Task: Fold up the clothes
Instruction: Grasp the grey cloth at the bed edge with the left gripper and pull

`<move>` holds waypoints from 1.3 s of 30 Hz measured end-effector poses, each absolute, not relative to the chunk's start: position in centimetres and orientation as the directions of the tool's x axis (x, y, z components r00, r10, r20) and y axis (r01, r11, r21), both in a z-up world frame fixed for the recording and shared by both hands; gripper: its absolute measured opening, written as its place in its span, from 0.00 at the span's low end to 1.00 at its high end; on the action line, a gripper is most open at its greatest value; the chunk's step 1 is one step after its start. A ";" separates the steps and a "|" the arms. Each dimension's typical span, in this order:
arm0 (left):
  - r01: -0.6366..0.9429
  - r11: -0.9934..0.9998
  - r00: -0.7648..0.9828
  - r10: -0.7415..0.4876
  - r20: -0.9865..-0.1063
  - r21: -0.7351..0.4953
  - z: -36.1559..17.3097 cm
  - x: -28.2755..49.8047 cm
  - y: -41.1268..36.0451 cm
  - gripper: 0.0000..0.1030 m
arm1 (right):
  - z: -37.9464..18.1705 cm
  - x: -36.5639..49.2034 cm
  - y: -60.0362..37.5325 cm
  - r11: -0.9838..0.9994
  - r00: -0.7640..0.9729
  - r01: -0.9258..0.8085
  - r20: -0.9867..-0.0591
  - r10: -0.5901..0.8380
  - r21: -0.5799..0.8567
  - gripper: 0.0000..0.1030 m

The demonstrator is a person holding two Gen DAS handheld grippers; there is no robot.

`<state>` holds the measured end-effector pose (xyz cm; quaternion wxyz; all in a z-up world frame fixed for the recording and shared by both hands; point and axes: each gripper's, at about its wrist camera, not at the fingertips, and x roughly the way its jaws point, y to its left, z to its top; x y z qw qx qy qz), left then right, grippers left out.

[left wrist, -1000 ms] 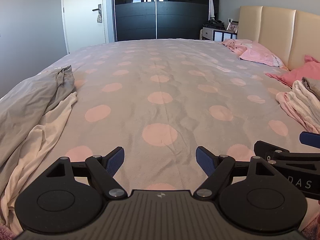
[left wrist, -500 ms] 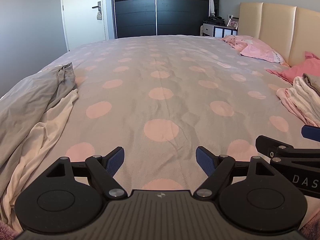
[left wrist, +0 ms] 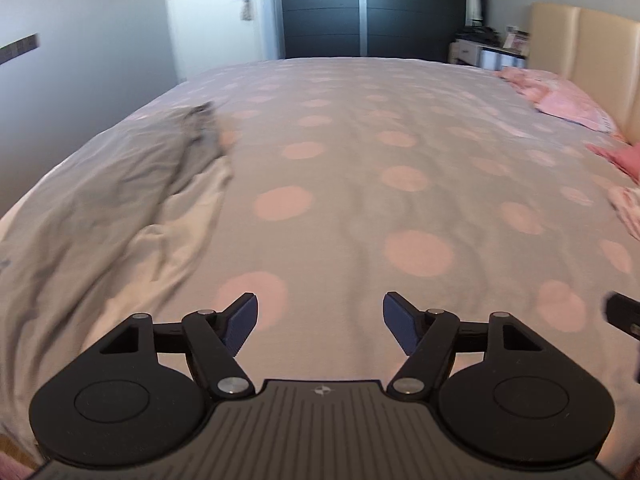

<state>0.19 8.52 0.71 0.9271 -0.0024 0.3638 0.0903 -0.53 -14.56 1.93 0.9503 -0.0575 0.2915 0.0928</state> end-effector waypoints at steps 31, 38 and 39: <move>-0.447 0.878 0.681 0.456 -0.573 0.168 0.6 5.1 30.7 0.11 | -1.5 5.1 -5.6 0.897 0.727 -0.412 -0.652 0.216 -0.162 0.93; -0.341 0.928 0.745 0.366 -0.558 0.153 2.4 4.4 27.2 0.01 | -0.8 4.0 -5.0 0.886 0.740 -0.433 -0.626 0.245 -0.166 0.93; -0.321 0.935 0.756 0.349 -0.555 0.150 2.7 4.2 26.6 0.00 | -0.7 3.9 -5.0 0.886 0.743 -0.434 -0.621 0.249 -0.164 0.93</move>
